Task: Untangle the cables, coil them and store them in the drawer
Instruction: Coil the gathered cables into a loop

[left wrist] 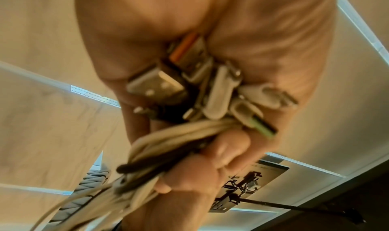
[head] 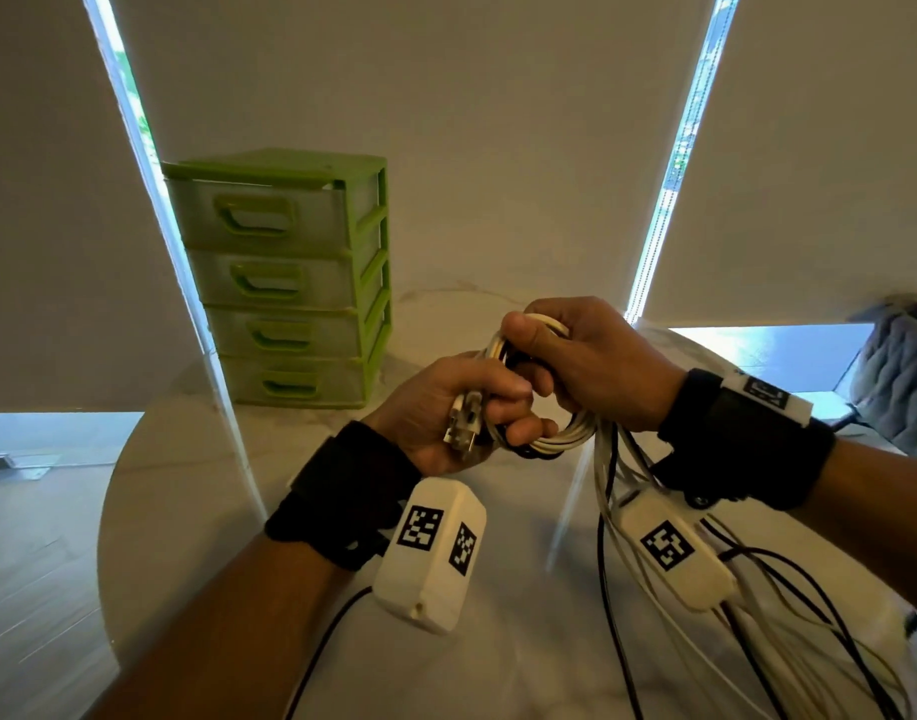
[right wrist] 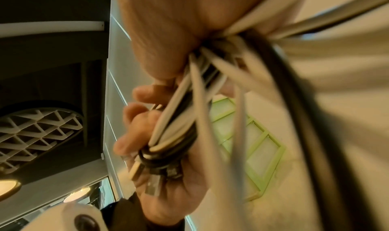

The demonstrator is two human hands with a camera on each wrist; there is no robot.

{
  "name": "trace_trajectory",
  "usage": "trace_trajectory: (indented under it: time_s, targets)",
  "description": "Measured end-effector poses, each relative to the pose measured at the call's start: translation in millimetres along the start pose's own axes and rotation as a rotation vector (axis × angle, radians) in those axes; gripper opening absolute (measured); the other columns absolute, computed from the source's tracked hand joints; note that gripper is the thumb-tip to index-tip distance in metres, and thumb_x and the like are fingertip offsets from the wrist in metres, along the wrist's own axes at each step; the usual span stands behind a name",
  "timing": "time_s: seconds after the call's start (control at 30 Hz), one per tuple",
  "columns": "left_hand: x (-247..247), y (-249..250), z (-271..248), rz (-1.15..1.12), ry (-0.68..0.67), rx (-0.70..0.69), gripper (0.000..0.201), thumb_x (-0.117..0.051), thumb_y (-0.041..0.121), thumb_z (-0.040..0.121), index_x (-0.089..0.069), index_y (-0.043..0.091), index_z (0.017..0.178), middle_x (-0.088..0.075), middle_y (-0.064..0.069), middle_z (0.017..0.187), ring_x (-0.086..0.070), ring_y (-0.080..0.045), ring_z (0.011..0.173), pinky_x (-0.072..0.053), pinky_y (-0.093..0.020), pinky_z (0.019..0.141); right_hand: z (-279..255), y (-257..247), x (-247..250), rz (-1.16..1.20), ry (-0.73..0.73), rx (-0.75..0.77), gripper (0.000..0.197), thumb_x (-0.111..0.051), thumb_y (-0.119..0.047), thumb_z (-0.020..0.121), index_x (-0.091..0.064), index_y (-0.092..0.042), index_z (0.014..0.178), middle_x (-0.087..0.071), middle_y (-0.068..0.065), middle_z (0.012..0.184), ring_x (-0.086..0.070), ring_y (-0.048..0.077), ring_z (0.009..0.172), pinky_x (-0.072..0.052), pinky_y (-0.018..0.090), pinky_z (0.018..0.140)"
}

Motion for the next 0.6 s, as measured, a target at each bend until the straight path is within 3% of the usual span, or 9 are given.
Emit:
trace_trajectory:
  time_s: [0.23, 0.33, 0.4, 0.5, 0.6]
  targets:
    - [6.1, -3.4, 2.3, -0.097, -0.054, 0.018, 0.025, -0.078, 0.017, 0.051, -0.072, 0.005, 0.072, -0.054, 0.000, 0.043, -0.060, -0.017, 0.050, -0.054, -0.028, 0.082, 4.0, -2.6, -7.8, 0.073, 0.022, -0.003, 0.032, -0.047, -0.034, 0.096, -0.057, -0.012, 0.075, -0.054, -0.008, 0.047, -0.048, 0.002, 0.042, -0.039, 0.014, 0.045]
    - [8.2, -9.4, 3.8, -0.129, -0.092, 0.011, 0.030, -0.077, 0.018, 0.052, -0.076, 0.009, 0.080, -0.072, -0.006, 0.073, -0.067, -0.022, 0.085, -0.047, -0.033, 0.096, 2.8, -0.5, -9.1, 0.240, -0.071, -0.027, 0.035, -0.047, -0.032, 0.097, -0.050, -0.003, 0.077, -0.051, -0.005, 0.046, -0.044, 0.008, 0.034, -0.037, 0.020, 0.037]
    - [8.3, -11.3, 4.9, -0.149, -0.086, 0.023, 0.034, -0.077, 0.017, 0.051, -0.076, 0.007, 0.084, -0.073, -0.012, 0.083, -0.062, -0.028, 0.095, -0.039, -0.037, 0.101, 0.3, -3.9, -10.7, 0.416, -0.131, -0.050, 0.034, -0.047, -0.034, 0.092, -0.047, -0.002, 0.079, -0.049, 0.000, 0.048, -0.039, 0.011, 0.031, -0.034, 0.019, 0.035]
    - [6.4, -8.9, 4.5, -0.298, -0.090, 0.003, 0.029, -0.070, 0.007, 0.062, -0.068, -0.007, 0.088, -0.067, -0.013, 0.063, -0.068, -0.027, 0.066, -0.049, -0.035, 0.090, 3.2, 0.4, -11.2, 0.140, 0.024, -0.003, 0.043, -0.048, -0.047, 0.085, -0.056, -0.006, 0.080, -0.053, 0.008, 0.062, -0.051, 0.020, 0.053, -0.044, 0.032, 0.052]
    - [7.3, -10.0, 4.5, -0.289, -0.038, 0.001, 0.035, -0.064, 0.010, 0.067, -0.070, -0.005, 0.098, -0.062, -0.003, 0.053, -0.063, -0.017, 0.053, -0.043, -0.028, 0.089, 5.3, 5.9, -11.4, 0.194, 0.011, -0.092, 0.047, -0.043, -0.052, 0.084, -0.060, -0.008, 0.086, -0.053, 0.016, 0.077, -0.051, 0.026, 0.067, -0.045, 0.039, 0.063]
Point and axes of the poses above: each hand's wrist, its own z-axis towards the middle knuckle, its own x-axis out of the back of the hand, y = z × x, the point moved 1 cm from there along z, towards the middle knuckle
